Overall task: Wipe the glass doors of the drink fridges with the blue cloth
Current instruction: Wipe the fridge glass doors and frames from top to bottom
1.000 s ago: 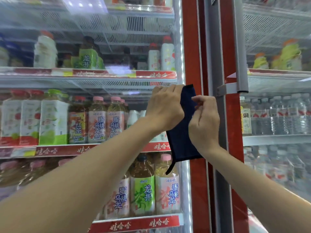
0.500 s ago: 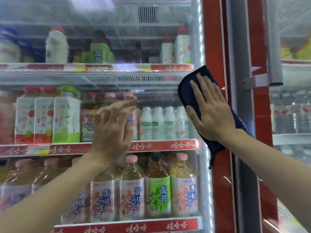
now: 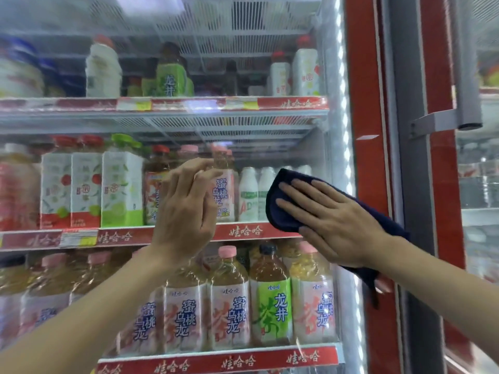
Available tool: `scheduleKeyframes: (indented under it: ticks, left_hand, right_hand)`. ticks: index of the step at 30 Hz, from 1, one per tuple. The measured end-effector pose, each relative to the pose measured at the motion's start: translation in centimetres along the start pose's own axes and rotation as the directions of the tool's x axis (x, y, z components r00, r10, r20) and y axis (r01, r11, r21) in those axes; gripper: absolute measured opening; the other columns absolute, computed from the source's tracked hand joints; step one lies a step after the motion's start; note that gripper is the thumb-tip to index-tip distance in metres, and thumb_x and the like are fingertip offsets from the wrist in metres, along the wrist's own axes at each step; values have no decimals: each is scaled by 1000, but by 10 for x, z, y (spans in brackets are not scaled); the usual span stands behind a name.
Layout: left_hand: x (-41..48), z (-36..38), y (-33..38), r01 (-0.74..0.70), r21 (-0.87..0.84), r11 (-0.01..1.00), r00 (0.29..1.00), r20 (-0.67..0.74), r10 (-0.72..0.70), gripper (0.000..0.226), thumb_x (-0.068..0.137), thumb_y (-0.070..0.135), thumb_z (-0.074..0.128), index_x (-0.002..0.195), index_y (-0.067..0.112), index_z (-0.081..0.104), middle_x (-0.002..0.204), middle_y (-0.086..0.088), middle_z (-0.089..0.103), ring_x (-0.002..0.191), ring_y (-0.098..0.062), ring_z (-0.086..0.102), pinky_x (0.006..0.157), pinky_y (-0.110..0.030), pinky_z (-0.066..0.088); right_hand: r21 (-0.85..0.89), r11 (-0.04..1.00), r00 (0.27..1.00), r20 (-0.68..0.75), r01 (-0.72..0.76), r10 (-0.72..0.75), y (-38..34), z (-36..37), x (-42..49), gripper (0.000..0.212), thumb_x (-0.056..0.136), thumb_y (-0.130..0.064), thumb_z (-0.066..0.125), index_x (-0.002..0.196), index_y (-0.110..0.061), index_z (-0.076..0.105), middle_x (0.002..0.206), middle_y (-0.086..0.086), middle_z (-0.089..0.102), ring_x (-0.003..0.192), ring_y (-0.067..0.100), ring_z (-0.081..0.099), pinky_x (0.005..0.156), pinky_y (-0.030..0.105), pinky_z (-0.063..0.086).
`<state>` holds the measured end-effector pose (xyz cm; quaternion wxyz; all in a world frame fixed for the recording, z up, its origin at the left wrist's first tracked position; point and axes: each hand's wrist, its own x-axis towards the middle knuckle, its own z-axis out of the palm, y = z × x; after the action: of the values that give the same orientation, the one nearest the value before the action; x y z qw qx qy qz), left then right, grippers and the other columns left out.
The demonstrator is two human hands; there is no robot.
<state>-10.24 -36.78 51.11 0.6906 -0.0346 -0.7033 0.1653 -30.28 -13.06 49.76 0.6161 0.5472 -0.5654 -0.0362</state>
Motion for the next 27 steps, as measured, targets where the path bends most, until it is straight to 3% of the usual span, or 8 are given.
scheduleKeyframes:
  ticks: [5, 11, 13, 15, 17, 19, 23, 27]
  left_hand:
    - [-12, -7, -23, -54, 155, 986, 997, 64, 44, 43, 104, 19, 33, 130, 5, 63, 136, -13, 57, 130, -29, 49, 110, -42, 34]
    - [-14, -4, -23, -57, 166, 985, 997, 51, 50, 47, 109, 30, 26, 132, 6, 60, 135, -13, 56, 131, -30, 49, 110, -44, 34]
    - [-13, -7, -21, -50, 123, 991, 997, 58, 43, 44, 107, 26, 30, 132, 5, 60, 135, -14, 57, 131, -29, 49, 111, -43, 33]
    - [-12, -13, -21, -26, 50, 998, 999, 47, 24, 40, 105, 22, 36, 131, 3, 60, 135, -14, 57, 131, -29, 50, 111, -41, 35]
    - [-17, -24, -31, -45, 44, 998, 999, 30, 43, 38, 102, 17, 41, 131, 2, 59, 137, -13, 56, 132, -28, 49, 110, -42, 36]
    - [-27, -37, -53, -93, 101, 991, 995, 31, 90, 38, 103, 19, 39, 133, 3, 57, 137, -12, 54, 133, -29, 48, 111, -42, 34]
    - [-42, -46, -80, -56, 155, 986, 995, 89, 42, 43, 101, 21, 39, 136, 1, 56, 140, -15, 54, 135, -32, 47, 114, -49, 34]
    - [-46, -39, -85, -60, 164, 985, 995, 94, 45, 44, 100, 23, 41, 138, 4, 53, 142, -14, 52, 136, -32, 46, 114, -54, 35]
  right_hand:
    - [13, 967, 959, -127, -254, 254, 43, -15, 67, 60, 110, -38, 28, 163, -12, 23, 171, 10, 17, 160, 26, 13, 129, 48, 16]
    - [93, 873, 853, -185, -479, 488, -25, 3, 70, 64, 108, -39, 27, 164, -9, 20, 172, 12, 12, 160, 27, 8, 131, 46, 8]
    - [107, 889, 874, -167, -445, 457, -64, 9, 58, 64, 108, -39, 28, 164, -8, 21, 172, 12, 13, 160, 28, 9, 130, 47, 10]
    - [89, 951, 947, -107, -295, 304, -94, 14, 39, 63, 109, -40, 28, 164, -9, 22, 172, 11, 14, 160, 28, 9, 130, 48, 13]
    - [47, 996, 997, -14, -70, 71, -88, 10, 31, 62, 109, -40, 29, 164, -12, 21, 173, 9, 14, 160, 26, 9, 130, 46, 12]
    - [6, 999, 999, 24, 35, -35, -55, 1, 48, 62, 109, -41, 30, 165, -16, 20, 172, 6, 15, 160, 24, 10, 130, 44, 11]
    - [16, 969, 967, -63, -246, 247, -7, -19, 121, 62, 109, -41, 27, 164, -15, 20, 172, 8, 13, 160, 25, 8, 130, 47, 11]
    - [32, 918, 909, -129, -396, 397, -32, -11, 144, 65, 108, -42, 25, 164, -10, 21, 172, 11, 13, 161, 26, 7, 130, 48, 11]
